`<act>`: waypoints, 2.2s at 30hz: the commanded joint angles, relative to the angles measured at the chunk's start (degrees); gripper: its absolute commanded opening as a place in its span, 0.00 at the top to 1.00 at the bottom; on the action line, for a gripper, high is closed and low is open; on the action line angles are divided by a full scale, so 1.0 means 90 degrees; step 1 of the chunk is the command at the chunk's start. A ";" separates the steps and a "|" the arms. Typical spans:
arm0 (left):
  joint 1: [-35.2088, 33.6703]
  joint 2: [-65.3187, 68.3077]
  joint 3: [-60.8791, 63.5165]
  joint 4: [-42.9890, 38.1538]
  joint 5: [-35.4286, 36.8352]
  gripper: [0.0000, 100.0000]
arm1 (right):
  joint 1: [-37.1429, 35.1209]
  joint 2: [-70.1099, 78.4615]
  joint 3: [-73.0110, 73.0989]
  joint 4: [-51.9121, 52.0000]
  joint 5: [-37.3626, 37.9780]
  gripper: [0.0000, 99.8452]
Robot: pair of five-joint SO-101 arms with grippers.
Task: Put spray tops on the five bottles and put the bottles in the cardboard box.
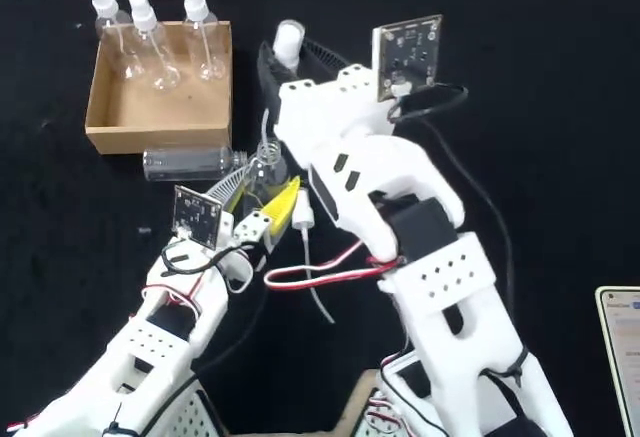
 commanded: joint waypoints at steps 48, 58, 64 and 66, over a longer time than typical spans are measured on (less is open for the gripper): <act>-0.0005 -0.0107 -0.0005 -0.0088 0.0039 0.97 | -0.0371 -0.0562 0.1382 0.0156 0.0899 0.99; 0.0034 -0.0107 -0.0005 -0.0078 0.0039 0.97 | -0.0274 -0.0562 0.1490 0.0381 0.0908 0.99; 0.0024 -0.0107 -0.0005 -0.0078 0.0039 0.97 | -0.0274 -0.0562 0.1695 0.0381 0.0908 0.99; 0.0005 -0.0107 -0.0005 -0.0098 0.0039 0.97 | -0.0274 -0.0562 0.1705 0.0391 0.0908 0.99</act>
